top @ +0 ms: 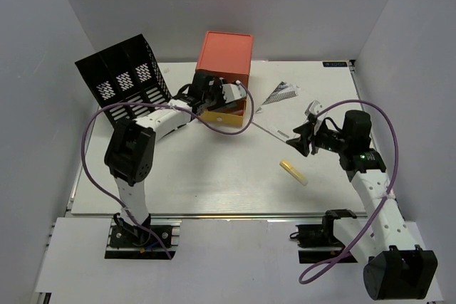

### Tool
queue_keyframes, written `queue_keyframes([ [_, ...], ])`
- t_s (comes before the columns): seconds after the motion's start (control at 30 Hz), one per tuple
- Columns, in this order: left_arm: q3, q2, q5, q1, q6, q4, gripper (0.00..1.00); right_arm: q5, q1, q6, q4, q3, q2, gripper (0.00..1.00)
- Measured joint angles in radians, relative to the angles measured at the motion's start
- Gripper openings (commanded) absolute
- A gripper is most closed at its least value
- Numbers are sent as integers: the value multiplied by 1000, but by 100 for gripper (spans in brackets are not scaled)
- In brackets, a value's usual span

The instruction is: Organize the desk

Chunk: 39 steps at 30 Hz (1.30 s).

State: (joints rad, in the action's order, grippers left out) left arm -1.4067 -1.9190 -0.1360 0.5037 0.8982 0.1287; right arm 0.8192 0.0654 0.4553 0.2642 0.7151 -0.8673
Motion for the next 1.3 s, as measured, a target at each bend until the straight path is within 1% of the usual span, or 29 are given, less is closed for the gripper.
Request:
queue_keyframes([
  [0.03, 10, 7, 2, 0, -12, -13, 55, 1, 0, 10, 3, -3, -2, 62],
  [0.07, 25, 20, 2, 0, -30, -26, 58, 3, 0, 24, 9, -6, -5, 65],
  [0.1, 39, 36, 2, 0, -49, -31, 59, 7, 0, 41, 19, -7, -11, 65],
  [0.17, 60, 75, -6, 0, -85, -32, 60, 14, 0, 74, 35, -7, -28, 65],
  [0.23, 66, 117, -18, 0, -116, -31, 60, 22, 0, 101, 52, -7, -48, 62],
  [0.3, 66, 162, -31, 0, -168, -29, 58, 22, 0, 125, 72, -7, -74, 49],
  [0.33, 66, 189, -37, 0, -214, -24, 52, 18, 0, 135, 83, -7, -89, 34],
  [0.4, 67, 241, -43, 0, -323, -10, 45, -13, 1, 153, 97, -6, -122, 19],
  [0.43, 73, 271, -48, 0, -386, -8, 32, -36, 1, 156, 110, -2, -143, 9],
  [0.47, 90, 306, -53, 0, -451, -10, 26, -63, 1, 160, 127, 7, -170, 7],
  [0.5, 122, 350, -57, 0, -519, -14, 20, -89, 2, 163, 146, 19, -199, 7],
  [0.53, 160, 396, -61, 0, -583, -11, 18, -119, 4, 163, 166, 35, -233, 14],
  [0.6, 237, 482, -64, -1, -705, 6, 19, -177, 10, 167, 210, 69, -299, 27],
  [0.63, 273, 519, -65, -1, -757, 23, 20, -206, 15, 173, 233, 84, -328, 41],
  [0.67, 311, 557, -66, -1, -803, 37, 28, -233, 20, 177, 254, 97, -354, 49],
  [0.7, 348, 589, -67, -1, -836, 50, 40, -256, 27, 179, 271, 104, -373, 54],
  [0.73, 389, 627, -67, -1, -864, 65, 53, -280, 37, 181, 286, 106, -389, 60],
  [0.77, 431, 664, -66, -2, -886, 78, 72, -309, 51, 184, 305, 106, -399, 63],
  [0.8, 480, 705, -58, -2, -906, 80, 80, -331, 66, 182, 318, 106, -405, 68],
  [0.83, 525, 747, -42, -2, -921, 89, 89, -357, 84, 180, 330, 106, -408, 70],
  [0.87, 563, 787, -22, -3, -931, 89, 92, -380, 102, 179, 336, 105, -410, 71],
  [0.9, 614, 836, 3, -2, -945, 79, 93, -402, 121, 177, 340, 105, -414, 73],
  [0.97, 673, 902, 70, -3, -951, 73, 93, -447, 158, 171, 338, 98, -424, 73],
  [1.0, 716, 966, 104, -3, -949, 80, 94, -467, 173, 164, 338, 90, -430, 72],
  [1.07, 729, 1012, 178, -3, -947, 83, 94, -512, 201, 152, 338, 67, -439, 71],
  [1.17, 729, 1047, 245, -2, -946, 71, 94, -561, 236, 142, 330, 30, -452, 68],
  [1.3, 729, 1059, 290, -2, -946, 69, 93, -618, 272, 128, 306, -19, -469, 65],
])
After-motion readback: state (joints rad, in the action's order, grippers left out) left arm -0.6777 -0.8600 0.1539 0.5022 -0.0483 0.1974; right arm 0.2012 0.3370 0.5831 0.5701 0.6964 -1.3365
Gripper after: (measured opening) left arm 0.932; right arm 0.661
